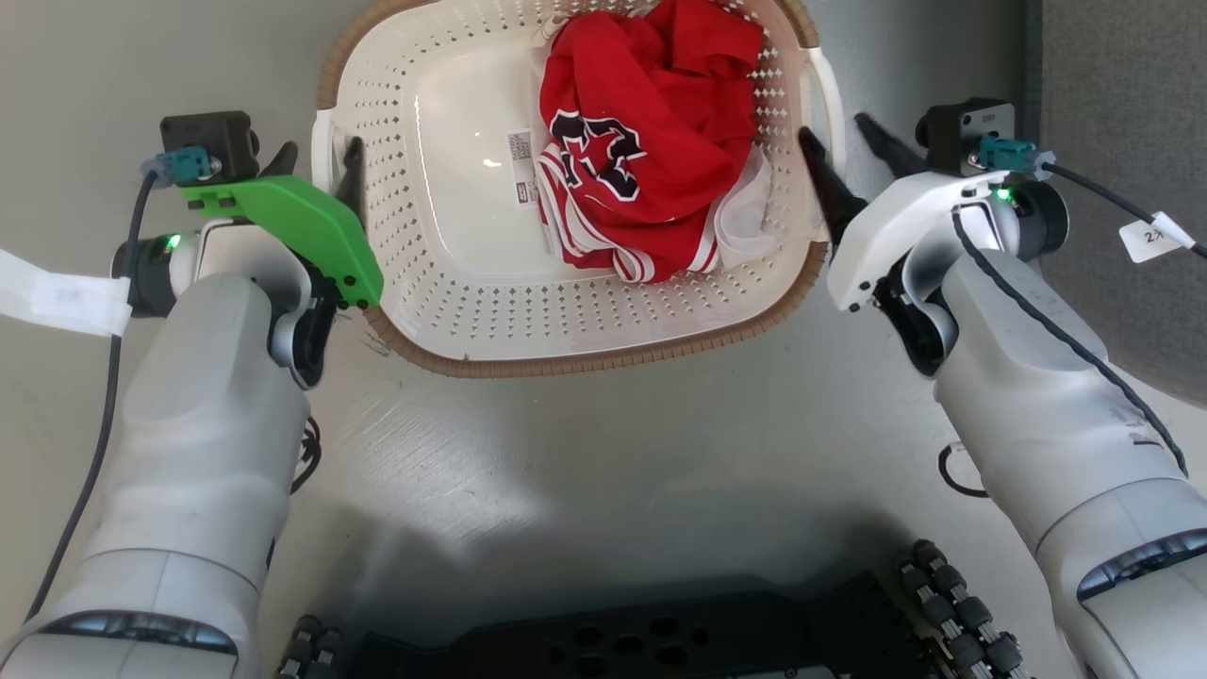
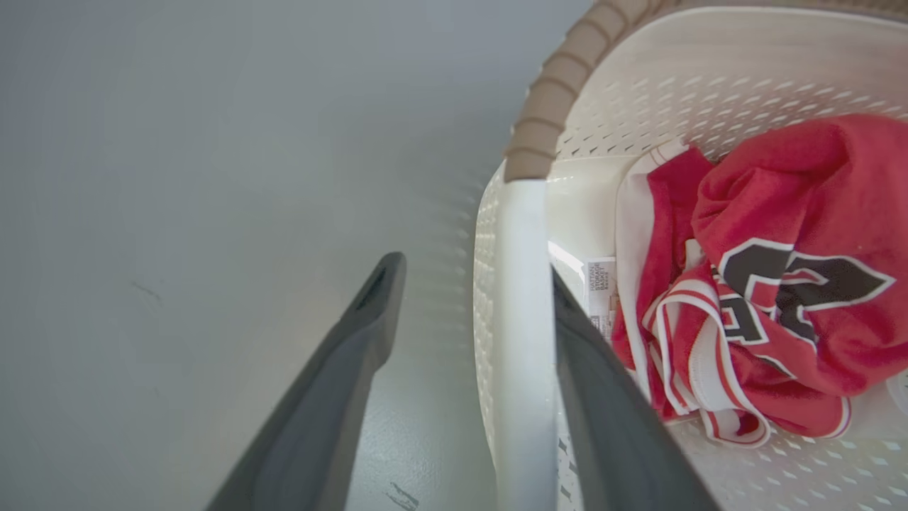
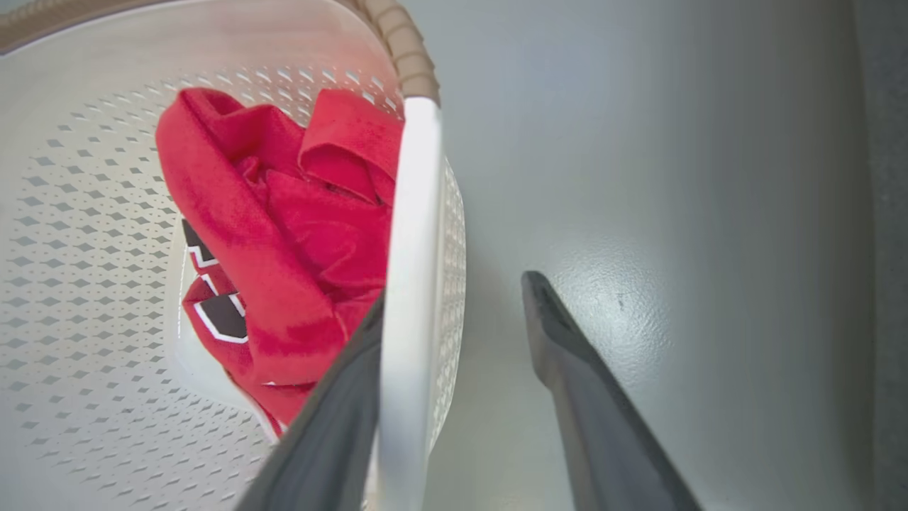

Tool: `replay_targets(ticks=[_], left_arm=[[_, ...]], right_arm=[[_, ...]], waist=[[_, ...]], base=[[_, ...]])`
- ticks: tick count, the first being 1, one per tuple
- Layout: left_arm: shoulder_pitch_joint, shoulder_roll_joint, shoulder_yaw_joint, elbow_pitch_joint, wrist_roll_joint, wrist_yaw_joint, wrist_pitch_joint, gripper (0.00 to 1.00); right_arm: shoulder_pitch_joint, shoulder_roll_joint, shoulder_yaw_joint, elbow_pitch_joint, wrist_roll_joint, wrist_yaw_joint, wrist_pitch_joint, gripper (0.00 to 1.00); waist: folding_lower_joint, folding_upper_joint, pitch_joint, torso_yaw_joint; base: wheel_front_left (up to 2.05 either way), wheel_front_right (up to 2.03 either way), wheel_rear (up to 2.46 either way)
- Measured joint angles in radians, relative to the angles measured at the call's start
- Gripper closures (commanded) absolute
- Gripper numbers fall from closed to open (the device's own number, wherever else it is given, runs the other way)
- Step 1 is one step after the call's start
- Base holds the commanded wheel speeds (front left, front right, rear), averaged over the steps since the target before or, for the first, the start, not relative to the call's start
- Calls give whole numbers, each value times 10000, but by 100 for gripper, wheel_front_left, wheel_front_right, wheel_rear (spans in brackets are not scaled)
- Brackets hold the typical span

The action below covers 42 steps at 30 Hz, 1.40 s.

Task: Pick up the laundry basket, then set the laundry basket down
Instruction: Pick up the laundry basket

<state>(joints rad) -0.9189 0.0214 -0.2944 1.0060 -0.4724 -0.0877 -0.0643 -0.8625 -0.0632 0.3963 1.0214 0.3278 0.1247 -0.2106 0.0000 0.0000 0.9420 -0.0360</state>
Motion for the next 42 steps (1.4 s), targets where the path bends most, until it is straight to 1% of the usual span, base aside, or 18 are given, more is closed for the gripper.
replay_targets(ticks=[2,3,9,12,19,30,42], left_arm=[[-67,-82,-48,81,-63,-100,-23,100],[-81,-186,-67,109,-73,-96,-90,100],[-153,-188,-155,435,-203,-105,-236,100],[-149,-196,-222,652,-272,-176,-249,100],[-132,-234,-280,957,-545,-194,-343,100],[34,-261,-495,1446,-1030,-364,-299,100],[427,-291,-688,2019,-1582,-443,583,100]], right_arm=[[-12,88,102,10,117,100,-2,100],[-28,178,102,31,197,94,-4,100],[-81,161,284,182,433,88,-15,100],[-81,180,399,326,451,88,-15,100],[-81,199,612,527,623,88,-86,100],[188,244,1041,821,1231,94,-82,100],[733,280,1597,947,2125,100,573,100]], waist=[[0,0,11,4],[0,0,14,4],[0,0,-51,10],[0,0,-164,16],[0,0,-510,5],[0,0,-1529,-65],[0,0,-2978,-204]], base=[[0,0,0],[0,0,0],[0,0,0],[0,0,0],[0,0,0],[0,0,0],[0,0,0]])
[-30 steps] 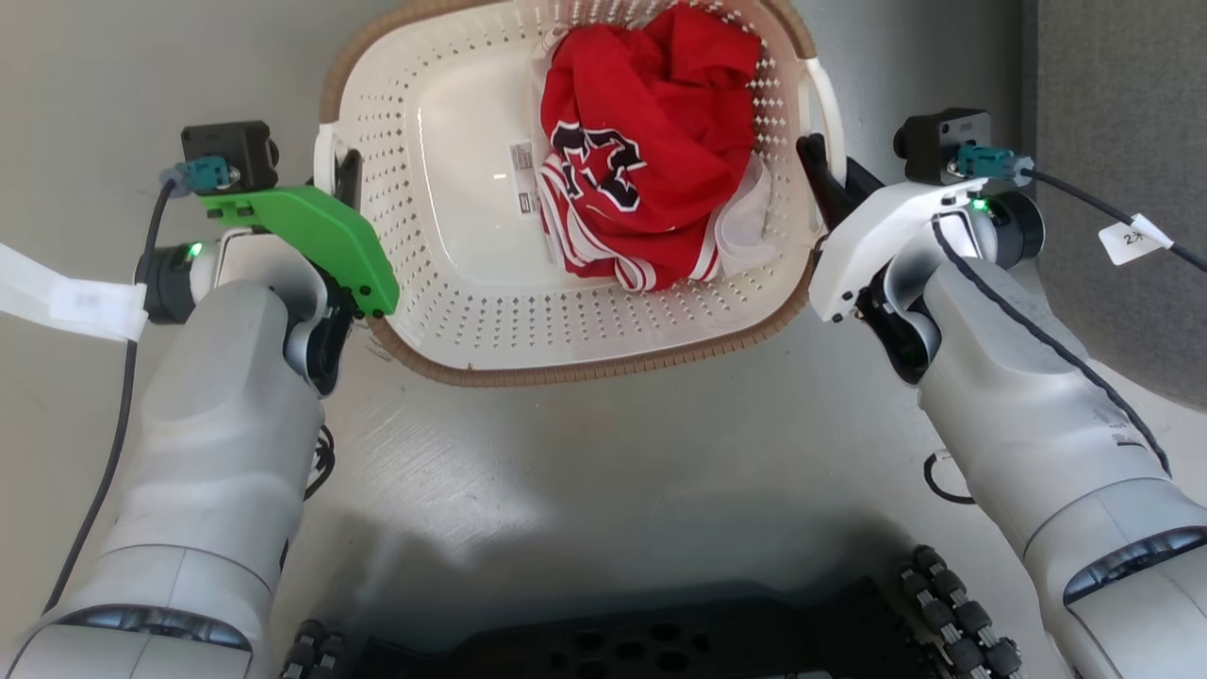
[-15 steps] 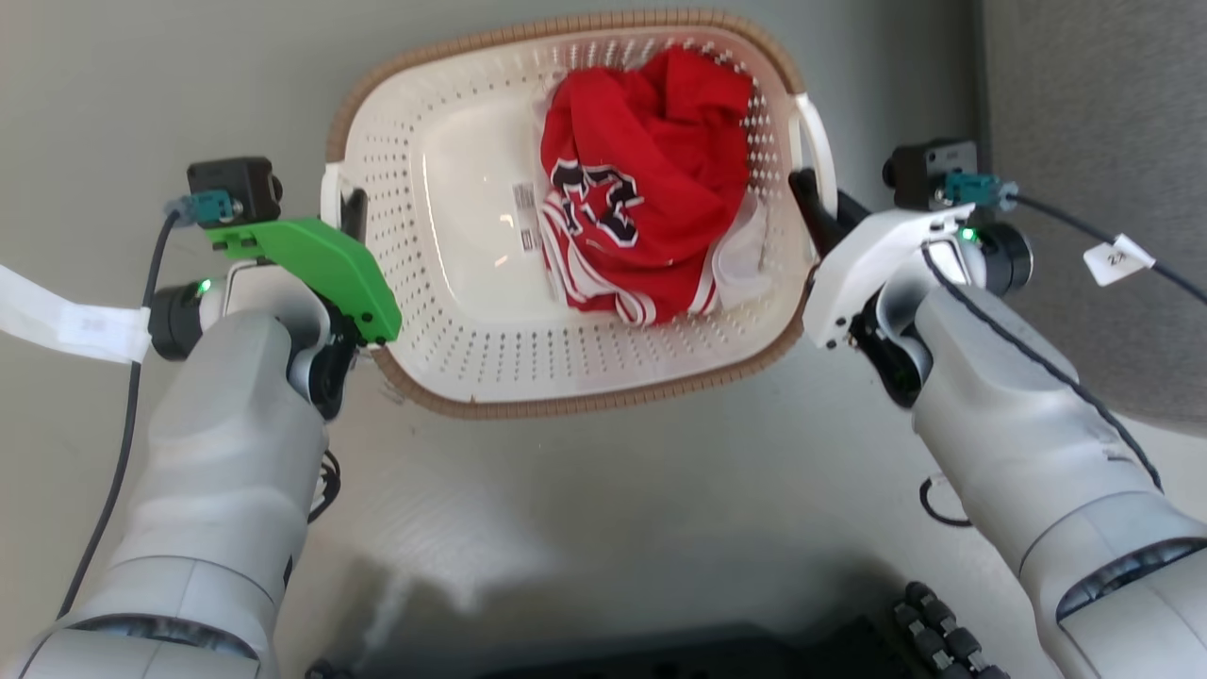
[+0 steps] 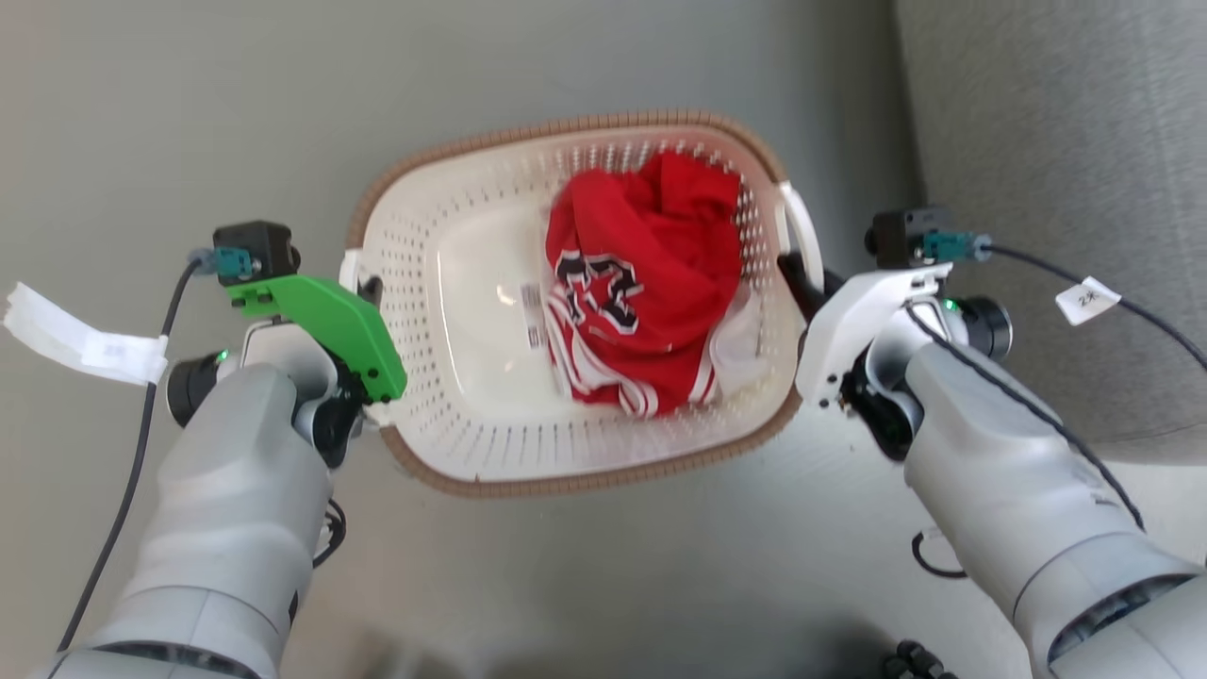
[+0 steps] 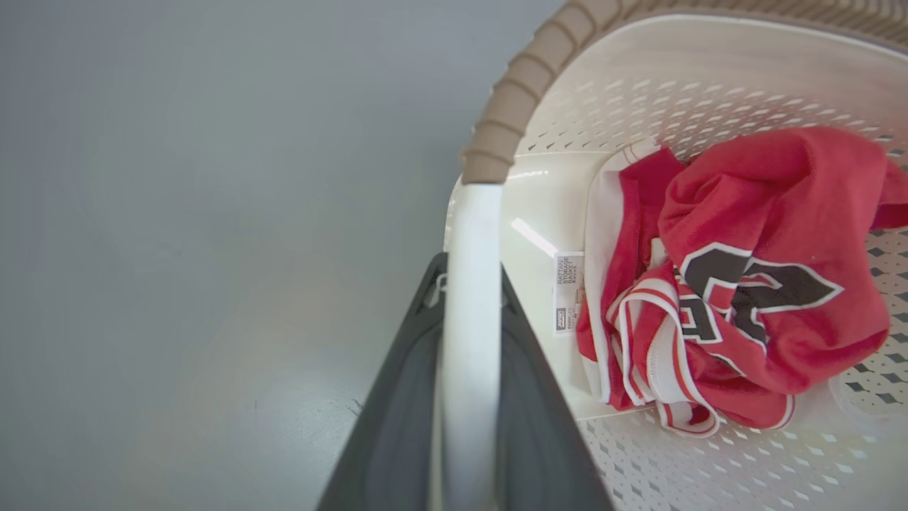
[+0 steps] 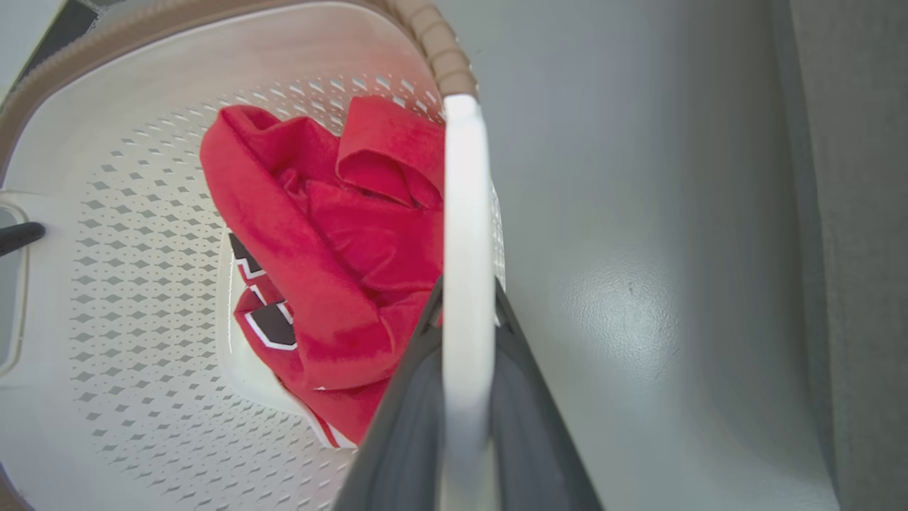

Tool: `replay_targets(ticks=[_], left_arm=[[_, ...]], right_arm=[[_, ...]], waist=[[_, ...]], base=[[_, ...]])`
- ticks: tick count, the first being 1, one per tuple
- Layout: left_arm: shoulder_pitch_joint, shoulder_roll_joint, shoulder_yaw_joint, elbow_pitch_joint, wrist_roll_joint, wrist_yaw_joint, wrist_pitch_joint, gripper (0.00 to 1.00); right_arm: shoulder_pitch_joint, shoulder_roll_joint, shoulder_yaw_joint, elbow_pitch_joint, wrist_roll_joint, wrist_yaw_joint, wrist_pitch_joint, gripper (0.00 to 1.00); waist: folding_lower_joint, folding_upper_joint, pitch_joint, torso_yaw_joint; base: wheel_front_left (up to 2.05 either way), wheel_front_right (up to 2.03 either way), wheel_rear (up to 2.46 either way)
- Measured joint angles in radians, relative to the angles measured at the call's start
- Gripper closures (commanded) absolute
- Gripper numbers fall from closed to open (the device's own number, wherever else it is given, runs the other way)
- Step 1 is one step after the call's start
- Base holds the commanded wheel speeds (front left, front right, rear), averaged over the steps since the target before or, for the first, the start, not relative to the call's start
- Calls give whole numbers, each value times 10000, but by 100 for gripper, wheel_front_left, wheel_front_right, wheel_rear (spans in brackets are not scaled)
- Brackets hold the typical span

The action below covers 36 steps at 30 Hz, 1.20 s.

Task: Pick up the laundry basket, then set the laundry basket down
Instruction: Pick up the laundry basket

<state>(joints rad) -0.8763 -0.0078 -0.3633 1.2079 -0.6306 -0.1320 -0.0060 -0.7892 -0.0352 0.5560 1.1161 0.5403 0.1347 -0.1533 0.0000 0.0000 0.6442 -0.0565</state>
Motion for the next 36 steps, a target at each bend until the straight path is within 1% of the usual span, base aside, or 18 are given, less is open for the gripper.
replay_targets(ticks=[6,20,25,32,36], left_arm=[[334,-21,-67,257,-359,0,570,100],[1223,-33,-107,545,-880,-2,1373,100],[1551,-33,-105,640,-1074,-2,1743,100],[2012,-35,-102,767,-1264,-2,2322,100],[2064,-23,-92,798,-1440,-2,2598,100]], right_arm=[[372,23,297,82,405,0,594,100],[1124,36,920,136,1289,0,1789,100],[1448,40,1083,138,1542,0,2243,100],[2027,46,1248,128,2161,0,3041,100],[2093,36,1246,104,2583,0,3488,100]], waist=[[0,0,-891,-56],[0,0,-2817,-73],[0,0,-3461,-87],[0,0,-4358,-133],[-1,0,-4825,-183]], base=[[0,0,0],[0,0,0],[0,0,0],[0,0,0],[0,0,0]])
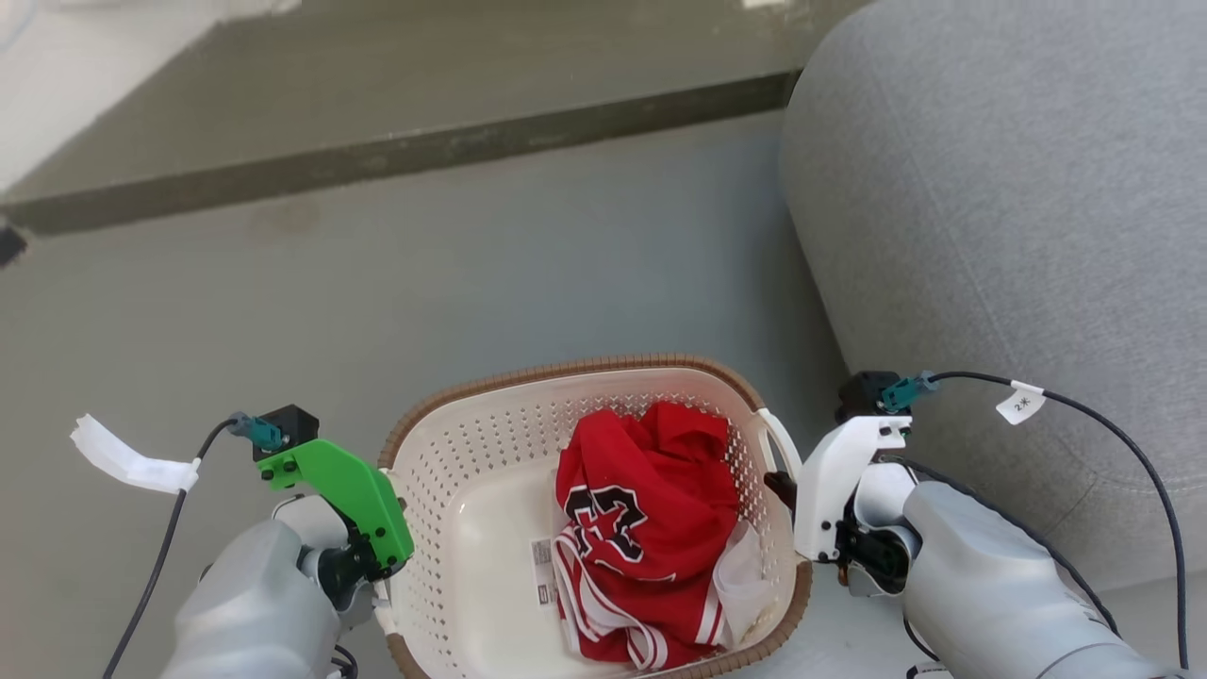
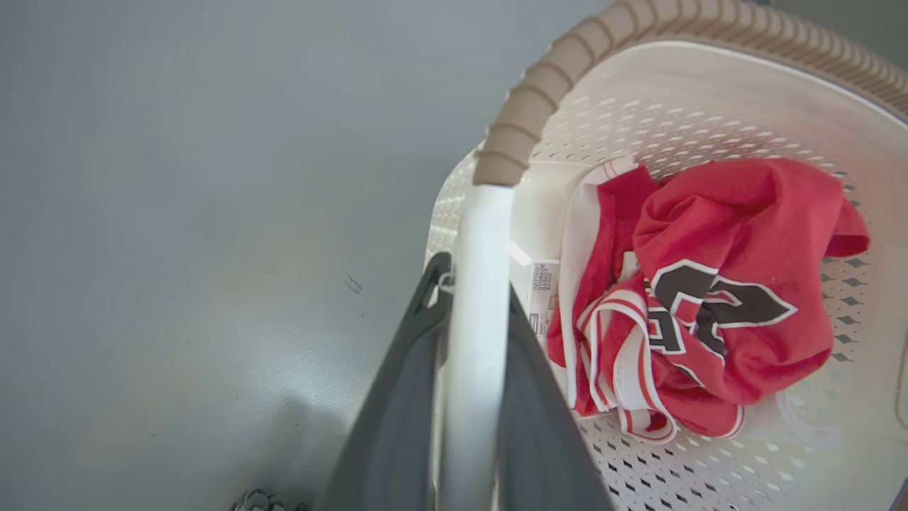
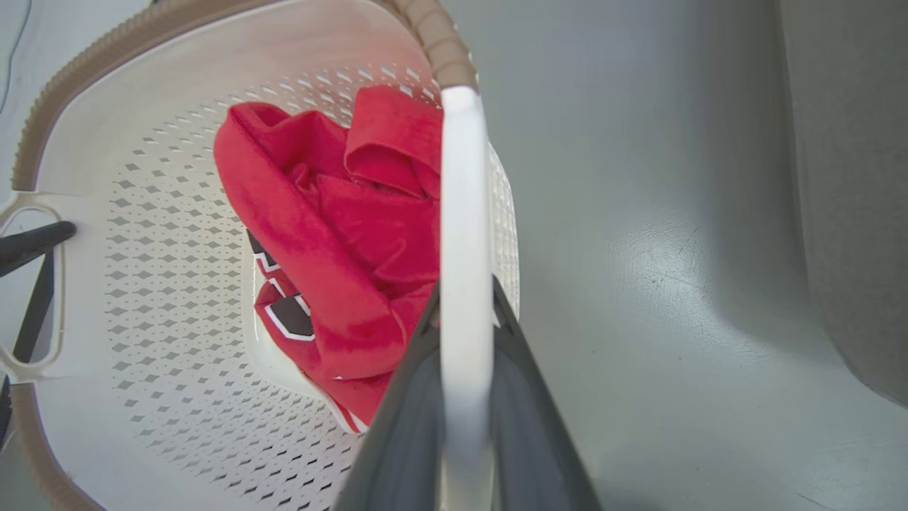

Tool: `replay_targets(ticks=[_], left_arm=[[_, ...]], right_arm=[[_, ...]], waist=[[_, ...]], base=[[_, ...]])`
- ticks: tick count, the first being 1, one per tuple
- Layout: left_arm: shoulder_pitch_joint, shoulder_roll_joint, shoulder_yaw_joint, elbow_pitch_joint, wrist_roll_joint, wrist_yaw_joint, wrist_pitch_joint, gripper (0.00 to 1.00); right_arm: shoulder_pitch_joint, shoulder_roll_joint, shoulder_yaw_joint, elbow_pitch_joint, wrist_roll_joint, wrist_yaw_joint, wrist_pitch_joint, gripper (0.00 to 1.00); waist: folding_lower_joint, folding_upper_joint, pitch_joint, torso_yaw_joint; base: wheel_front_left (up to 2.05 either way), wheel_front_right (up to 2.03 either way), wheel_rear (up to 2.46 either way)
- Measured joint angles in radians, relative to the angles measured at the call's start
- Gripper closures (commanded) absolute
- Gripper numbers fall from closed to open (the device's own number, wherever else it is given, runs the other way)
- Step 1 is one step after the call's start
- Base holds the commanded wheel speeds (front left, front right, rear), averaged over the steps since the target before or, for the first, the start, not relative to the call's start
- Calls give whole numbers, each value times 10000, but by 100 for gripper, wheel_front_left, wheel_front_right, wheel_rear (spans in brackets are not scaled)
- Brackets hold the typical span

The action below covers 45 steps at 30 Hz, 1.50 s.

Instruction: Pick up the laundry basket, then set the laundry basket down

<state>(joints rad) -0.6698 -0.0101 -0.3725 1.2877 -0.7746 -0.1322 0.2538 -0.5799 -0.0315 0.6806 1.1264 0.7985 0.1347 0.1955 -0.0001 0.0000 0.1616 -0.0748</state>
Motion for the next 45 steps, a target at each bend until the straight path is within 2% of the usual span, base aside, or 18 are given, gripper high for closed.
replay_targets(ticks=[23,45], left_arm=[[655,71,-8,109,-384,2,1248,100],[786,82,-79,125,-410,105,1561,100]], right_arm=[[367,-35,303,40,746,-2,1597,100],[375,-38,393,77,1101,-2,1753,100]], waist=[[0,0,-1620,-267],[0,0,-1928,-282]], base=[[0,0,0],[0,0,0]])
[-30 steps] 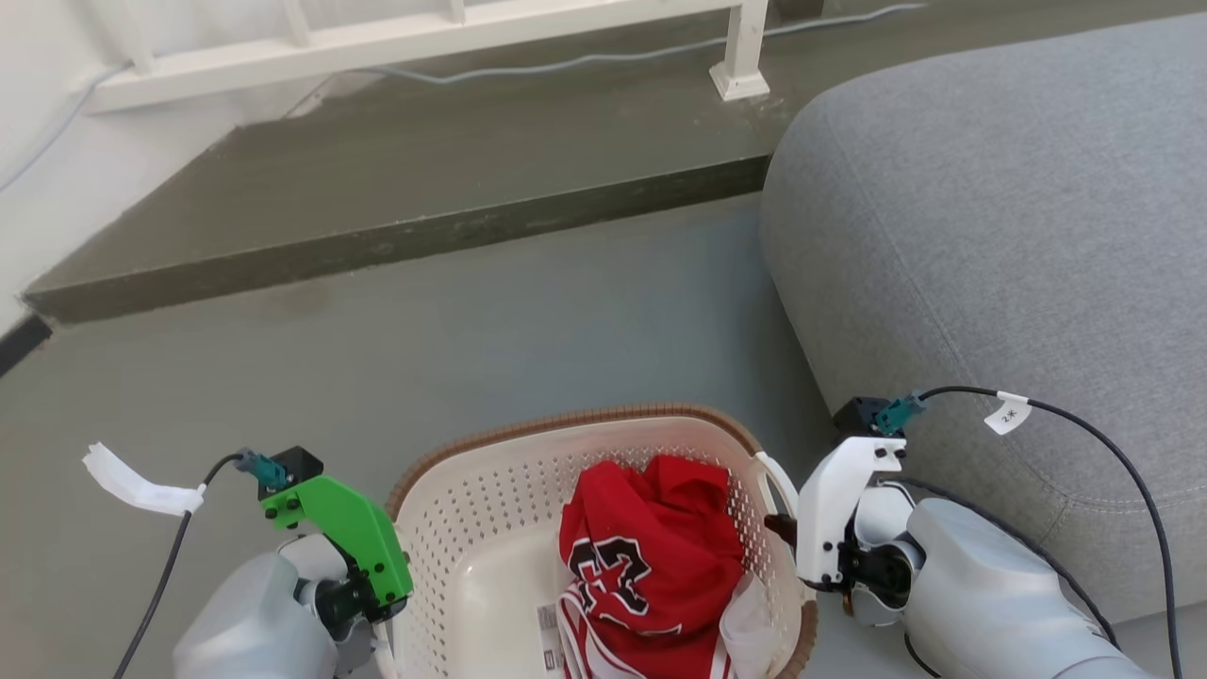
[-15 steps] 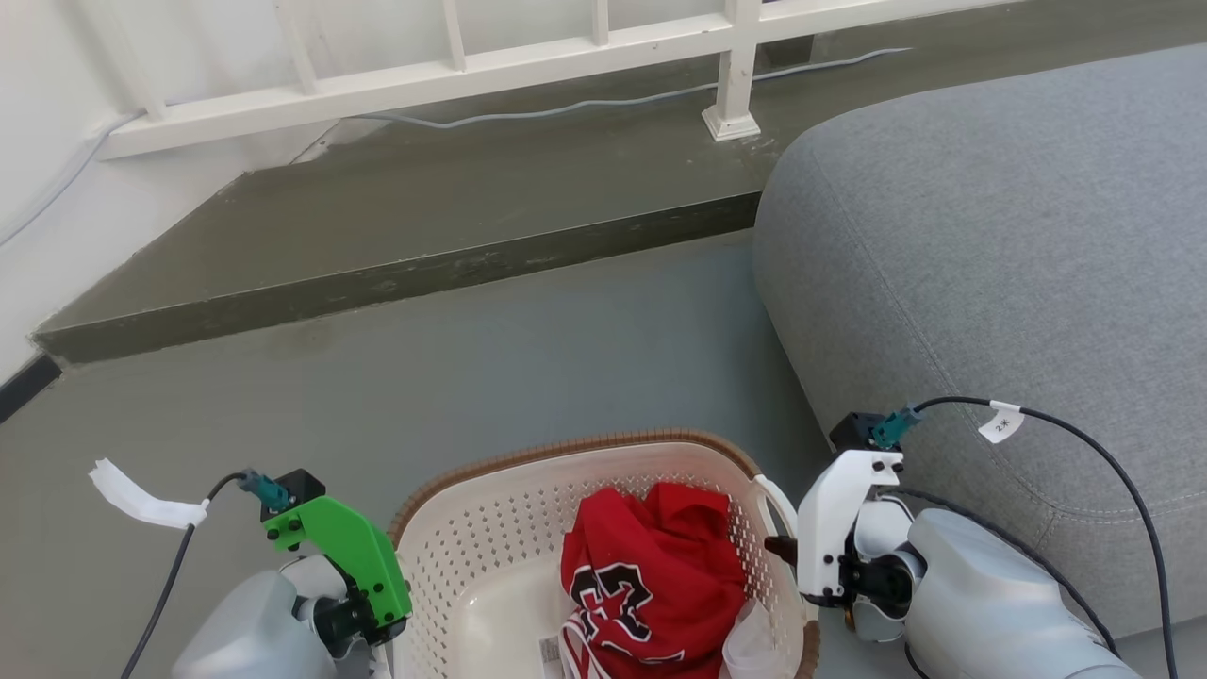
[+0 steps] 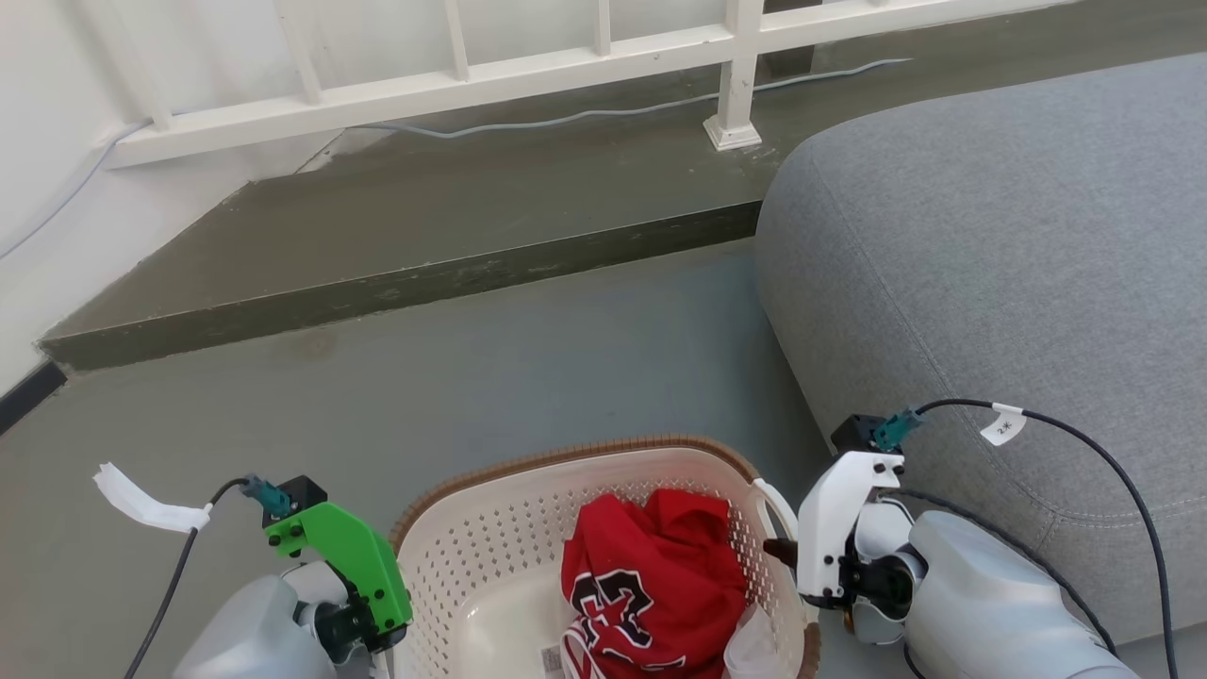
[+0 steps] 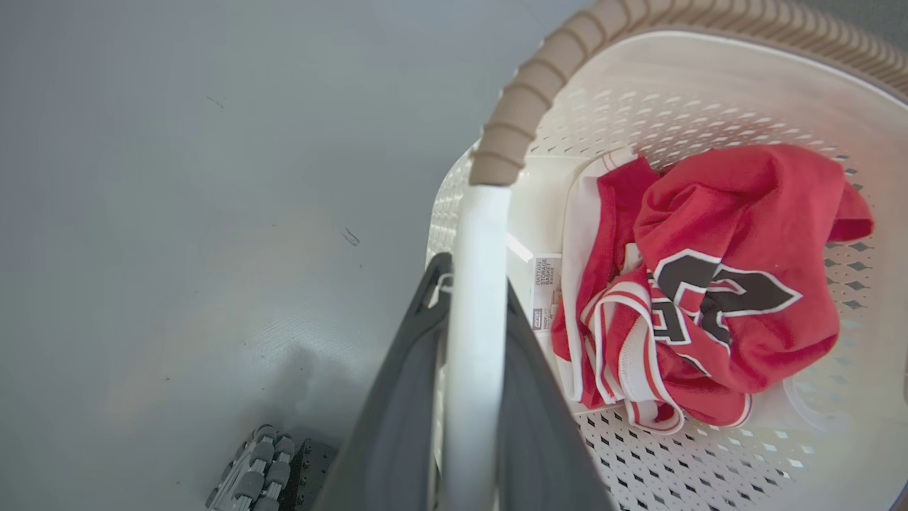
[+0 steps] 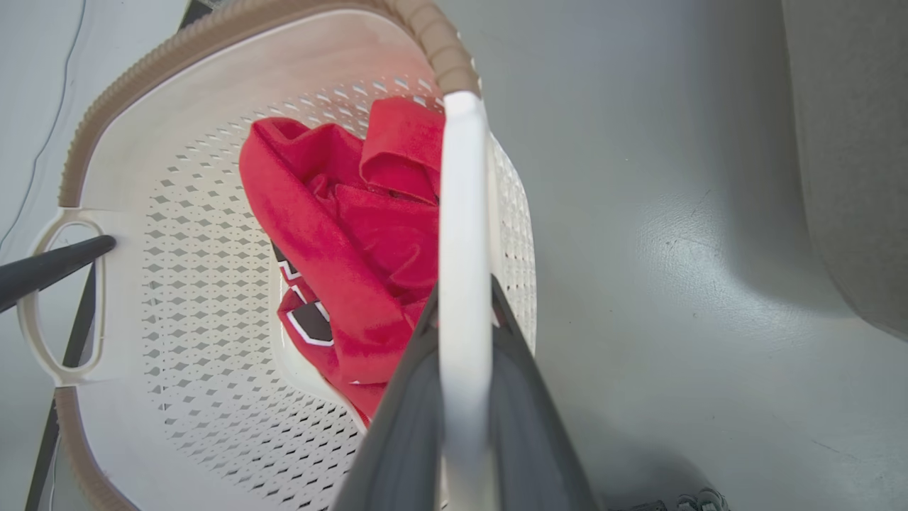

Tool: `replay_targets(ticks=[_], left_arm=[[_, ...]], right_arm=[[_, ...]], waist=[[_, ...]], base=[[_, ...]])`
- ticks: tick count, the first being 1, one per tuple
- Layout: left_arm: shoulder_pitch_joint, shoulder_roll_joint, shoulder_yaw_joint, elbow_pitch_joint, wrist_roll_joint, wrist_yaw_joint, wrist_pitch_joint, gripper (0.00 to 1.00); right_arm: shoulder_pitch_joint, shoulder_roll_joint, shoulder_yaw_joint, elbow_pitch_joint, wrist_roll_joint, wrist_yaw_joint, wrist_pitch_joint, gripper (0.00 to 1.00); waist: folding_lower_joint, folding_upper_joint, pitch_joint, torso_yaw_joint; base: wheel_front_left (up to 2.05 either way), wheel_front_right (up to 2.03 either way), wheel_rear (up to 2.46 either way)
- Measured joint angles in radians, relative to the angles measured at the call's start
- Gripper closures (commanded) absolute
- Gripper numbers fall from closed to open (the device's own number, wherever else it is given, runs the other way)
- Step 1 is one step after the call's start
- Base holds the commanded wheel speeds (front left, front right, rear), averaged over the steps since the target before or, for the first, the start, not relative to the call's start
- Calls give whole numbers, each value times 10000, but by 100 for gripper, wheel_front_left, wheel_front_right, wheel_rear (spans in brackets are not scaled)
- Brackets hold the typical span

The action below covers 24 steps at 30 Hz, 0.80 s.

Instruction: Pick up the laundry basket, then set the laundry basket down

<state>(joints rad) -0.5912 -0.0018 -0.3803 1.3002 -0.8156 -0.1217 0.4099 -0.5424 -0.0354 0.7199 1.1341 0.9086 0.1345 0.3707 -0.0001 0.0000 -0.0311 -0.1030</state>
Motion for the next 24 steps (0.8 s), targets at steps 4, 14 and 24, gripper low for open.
replay_targets(ticks=[4,14,24], left_arm=[[8,0,-17,0,0,4,2,100],[18,6,-29,2,-100,75,75,100],[25,8,-73,6,-184,75,79,100]], right_arm=[[12,-2,21,0,71,0,0,100],[15,-6,59,0,184,0,2,100],[15,-10,105,17,259,0,0,100]], waist=[[0,0,-12,1],[0,0,-2,15],[0,0,-2,56]], base=[[0,0,0],[0,0,0],[0,0,0]])
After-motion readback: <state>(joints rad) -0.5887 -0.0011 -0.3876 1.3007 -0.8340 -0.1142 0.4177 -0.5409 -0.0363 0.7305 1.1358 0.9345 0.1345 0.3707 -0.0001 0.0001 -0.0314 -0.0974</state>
